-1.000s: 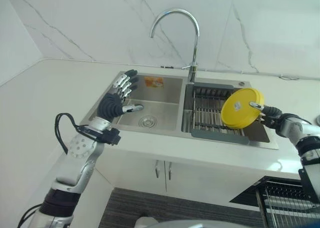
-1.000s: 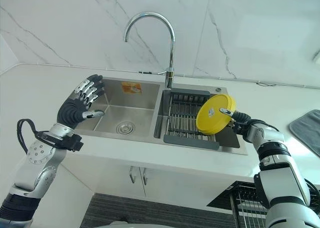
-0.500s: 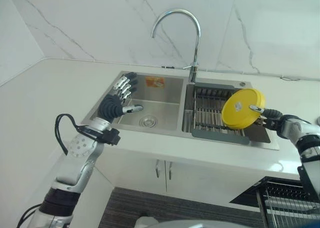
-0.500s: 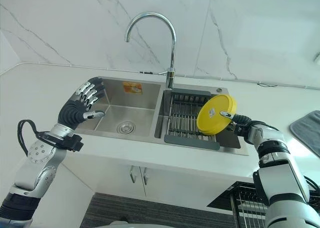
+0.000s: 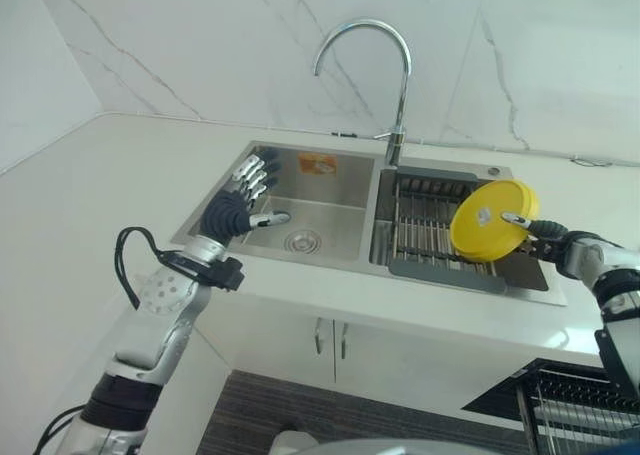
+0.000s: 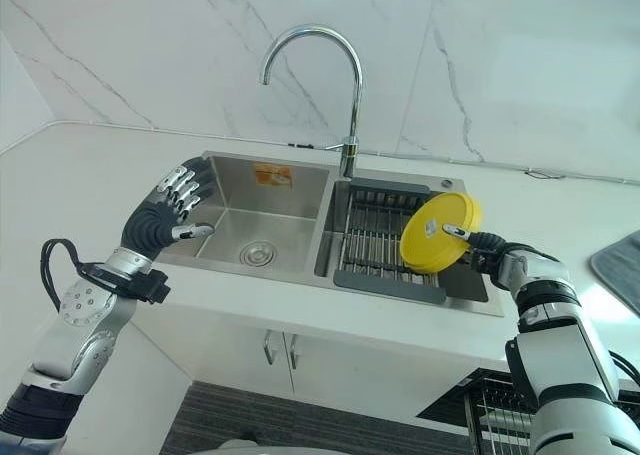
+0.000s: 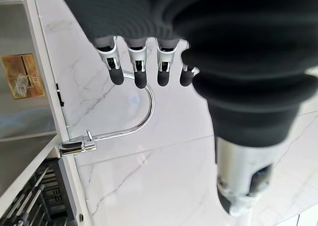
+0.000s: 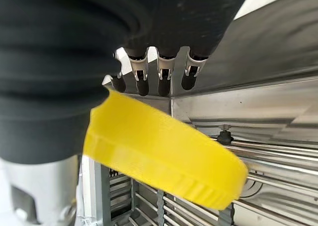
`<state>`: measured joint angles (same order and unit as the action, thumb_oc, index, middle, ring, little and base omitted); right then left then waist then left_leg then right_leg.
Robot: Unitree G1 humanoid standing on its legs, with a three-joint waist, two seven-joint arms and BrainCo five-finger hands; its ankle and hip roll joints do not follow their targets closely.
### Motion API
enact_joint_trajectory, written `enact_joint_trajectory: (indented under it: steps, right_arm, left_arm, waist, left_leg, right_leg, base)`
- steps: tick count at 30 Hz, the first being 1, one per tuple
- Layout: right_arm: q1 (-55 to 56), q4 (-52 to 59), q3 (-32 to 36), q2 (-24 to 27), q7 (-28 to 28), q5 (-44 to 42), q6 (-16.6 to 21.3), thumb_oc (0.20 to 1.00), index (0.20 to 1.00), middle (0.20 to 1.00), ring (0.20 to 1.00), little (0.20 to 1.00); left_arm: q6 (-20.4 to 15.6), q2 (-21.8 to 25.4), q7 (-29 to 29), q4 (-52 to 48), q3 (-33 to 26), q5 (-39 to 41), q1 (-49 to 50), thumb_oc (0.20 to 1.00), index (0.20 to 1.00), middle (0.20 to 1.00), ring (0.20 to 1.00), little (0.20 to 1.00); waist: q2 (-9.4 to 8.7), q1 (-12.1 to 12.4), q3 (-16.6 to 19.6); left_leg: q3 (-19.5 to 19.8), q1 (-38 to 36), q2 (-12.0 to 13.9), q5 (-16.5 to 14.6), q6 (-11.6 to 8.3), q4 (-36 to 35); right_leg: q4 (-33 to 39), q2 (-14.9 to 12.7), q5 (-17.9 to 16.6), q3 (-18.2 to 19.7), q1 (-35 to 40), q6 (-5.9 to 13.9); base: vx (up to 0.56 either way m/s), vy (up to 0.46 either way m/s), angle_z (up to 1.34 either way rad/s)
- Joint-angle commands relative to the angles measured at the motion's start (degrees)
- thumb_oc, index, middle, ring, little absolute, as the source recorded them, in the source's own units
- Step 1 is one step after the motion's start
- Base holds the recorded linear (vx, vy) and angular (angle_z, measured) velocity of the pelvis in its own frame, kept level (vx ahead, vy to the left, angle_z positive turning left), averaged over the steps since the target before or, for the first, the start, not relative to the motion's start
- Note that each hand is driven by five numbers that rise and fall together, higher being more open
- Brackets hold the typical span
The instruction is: Place the dishes in the dishwasher.
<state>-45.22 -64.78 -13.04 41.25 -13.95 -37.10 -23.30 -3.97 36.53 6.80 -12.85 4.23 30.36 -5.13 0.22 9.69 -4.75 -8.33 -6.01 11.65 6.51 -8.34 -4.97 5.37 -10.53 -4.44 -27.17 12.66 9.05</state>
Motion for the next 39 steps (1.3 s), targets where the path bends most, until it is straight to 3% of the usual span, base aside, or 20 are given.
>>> enact_joint_trajectory:
  steps: [1, 4, 5, 7, 11, 17, 29, 39]
  right_arm:
    - [-11.0, -1.2, -5.0, 3.4, 1.0, 1.6, 2.3, 1.000, 1.000, 1.000, 1.000, 1.000]
    - [-10.7, 0.1, -6.0, 3.3, 2.2, 1.8, 3.1, 1.000, 1.000, 1.000, 1.000, 1.000]
    - [-10.5, 0.5, -6.2, 3.2, 2.5, 2.0, 3.5, 0.658, 0.658, 0.658, 0.658, 0.658]
    - [-10.6, 0.9, -6.4, 3.1, 4.4, 1.8, 4.7, 0.200, 0.200, 0.200, 0.200, 0.200]
    - [-11.7, 1.4, -6.3, 3.0, 8.3, 0.8, 6.9, 0.200, 0.200, 0.200, 0.200, 0.200]
    - [-9.6, 4.2, -1.9, 0.8, 15.1, -7.2, 9.2, 0.200, 0.200, 0.200, 0.200, 0.200]
    - [-4.9, 10.4, 1.9, -3.3, 17.0, -13.8, 15.2, 0.200, 0.200, 0.200, 0.200, 0.200]
    - [2.5, 27.2, 7.1, -6.9, 17.3, -23.6, 23.4, 0.200, 0.200, 0.200, 0.200, 0.200]
  left_arm:
    - [-1.9, 3.1, -0.1, -0.8, 2.5, 1.0, -5.9, 1.000, 1.000, 1.000, 1.000, 1.000]
    - [-2.0, 3.0, -0.3, -0.9, 2.2, 0.7, -4.8, 1.000, 1.000, 1.000, 1.000, 1.000]
    - [-2.2, 3.0, -0.4, -0.8, 2.1, 0.6, -4.5, 1.000, 1.000, 1.000, 1.000, 1.000]
    - [-2.3, 3.1, -0.8, -0.3, 2.5, 0.6, -4.6, 1.000, 1.000, 1.000, 1.000, 1.000]
    - [-2.2, 3.2, -1.5, 0.2, 3.4, 0.8, -5.2, 1.000, 1.000, 1.000, 1.000, 1.000]
    - [-2.1, 2.9, -1.5, -0.2, 3.1, 1.0, -4.2, 1.000, 1.000, 1.000, 1.000, 1.000]
    - [-2.5, 2.2, -1.1, -0.2, 3.3, 1.1, -3.4, 1.000, 1.000, 1.000, 1.000, 1.000]
    - [-4.5, 0.4, 0.4, -1.2, 2.0, 1.1, -0.6, 1.000, 1.000, 1.000, 1.000, 1.000]
  waist:
    - [-0.87, 2.0, -0.2]
    - [-0.91, 1.7, 0.3]
    - [-0.91, 1.6, 0.5]
    - [-0.89, 1.4, 0.6]
    - [-0.74, 1.3, 0.5]
    - [-0.30, 1.3, 0.3]
    - [0.01, 1.0, 0.0]
    - [-0.11, -0.3, 0.0]
  left_leg:
    - [-1.4, -2.9, -0.8, -5.2, -0.17, 0.0]
    - [-1.6, -2.7, -0.8, -4.9, 0.03, 0.0]
    - [-1.7, -2.6, -0.8, -4.8, 0.07, 0.0]
    - [-1.7, -2.5, -0.9, -4.6, 0.11, 0.0]
    - [-1.4, -2.5, -1.1, -4.6, 0.12, 0.0]
    - [-1.2, -2.8, -1.4, -4.9, 0.40, 0.0]
    - [-1.4, -3.0, -1.4, -5.2, 0.59, 0.0]
    - [-2.3, -2.7, -1.3, -5.3, 0.93, 0.0]
  right_leg:
    - [-0.4, -1.1, 5.5, -1.4, 1.0, -0.73]
    - [-0.4, -1.1, 4.8, -0.9, 0.3, -0.77]
    - [-0.4, -1.1, 4.6, -0.7, 0.1, -0.76]
    - [-0.4, -1.1, 4.2, -0.5, -0.2, -0.80]
    - [-0.4, -1.0, 4.1, -0.4, -0.3, -0.91]
    - [-0.4, -0.8, 4.3, -0.2, 0.0, -1.12]
    - [-0.4, -0.7, 4.3, 0.1, -0.1, -1.22]
    - [-0.4, -0.7, 4.1, 0.7, -0.5, -1.24]
  base:
    - [0.04, -0.001, 0.01]
    - [0.04, 0.006, 0.00]
    - [0.04, 0.008, -0.01]
    - [0.04, 0.005, -0.01]
    - [0.02, 0.002, -0.01]
    - [0.01, 0.000, 0.00]
    - [0.00, 0.000, 0.00]
    - [-0.01, -0.001, 0.00]
